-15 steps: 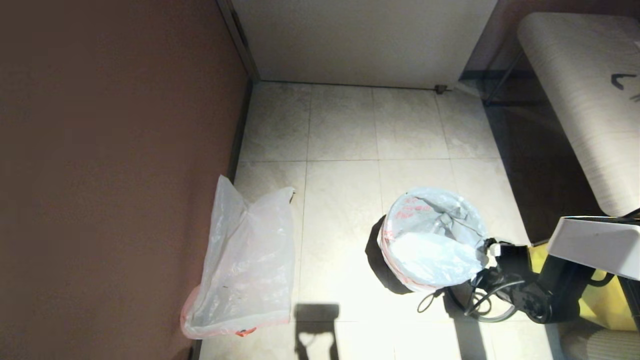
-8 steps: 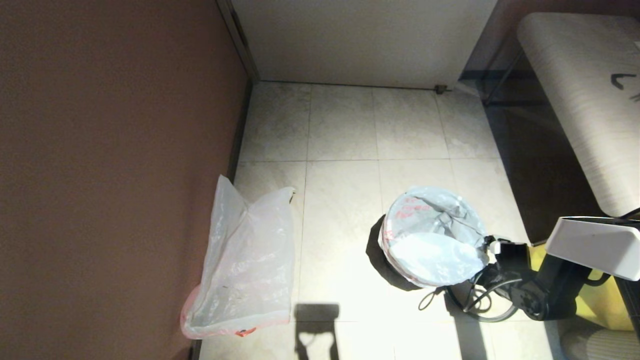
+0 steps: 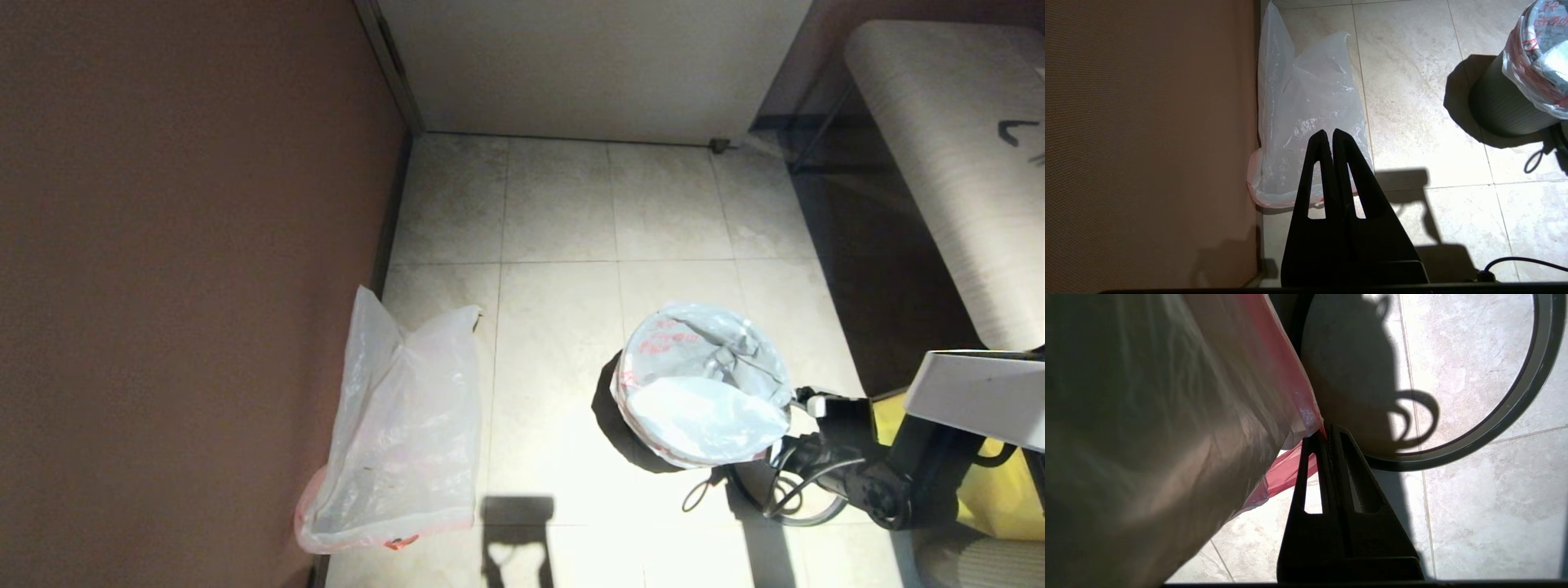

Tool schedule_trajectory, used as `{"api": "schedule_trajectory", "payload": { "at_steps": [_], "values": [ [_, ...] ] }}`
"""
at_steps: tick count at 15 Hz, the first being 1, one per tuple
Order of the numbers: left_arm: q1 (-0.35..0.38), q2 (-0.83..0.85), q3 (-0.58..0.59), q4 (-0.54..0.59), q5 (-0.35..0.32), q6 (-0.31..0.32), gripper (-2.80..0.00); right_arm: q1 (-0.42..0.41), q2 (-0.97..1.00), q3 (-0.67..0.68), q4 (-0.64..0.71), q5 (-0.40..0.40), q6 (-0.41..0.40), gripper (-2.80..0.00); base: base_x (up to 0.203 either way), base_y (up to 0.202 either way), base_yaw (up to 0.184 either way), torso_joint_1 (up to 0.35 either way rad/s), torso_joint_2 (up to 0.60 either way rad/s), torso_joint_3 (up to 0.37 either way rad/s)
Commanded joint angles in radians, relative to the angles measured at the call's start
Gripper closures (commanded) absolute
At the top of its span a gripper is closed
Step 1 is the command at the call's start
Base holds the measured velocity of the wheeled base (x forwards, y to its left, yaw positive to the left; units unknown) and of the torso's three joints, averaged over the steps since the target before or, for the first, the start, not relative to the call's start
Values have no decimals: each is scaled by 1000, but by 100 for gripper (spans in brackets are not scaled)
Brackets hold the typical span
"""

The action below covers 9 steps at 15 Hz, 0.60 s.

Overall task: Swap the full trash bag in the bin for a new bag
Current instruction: Place the trash bag on the floor

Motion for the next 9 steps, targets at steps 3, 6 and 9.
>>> {"api": "schedule_trajectory", "payload": {
  "at_steps": [3, 6, 9],
  "values": [
    [0, -2, 0, 0, 0, 0, 0, 0, -7, 13, -6, -1, -2, -280, 0, 0, 0, 0, 0, 0],
    [0, -2, 0, 0, 0, 0, 0, 0, -6, 9, -6, -1, -2, -280, 0, 0, 0, 0, 0, 0],
    [0, -2, 0, 0, 0, 0, 0, 3, 8, -9, -7, -1, -7, -280, 0, 0, 0, 0, 0, 0]
  ]
}}
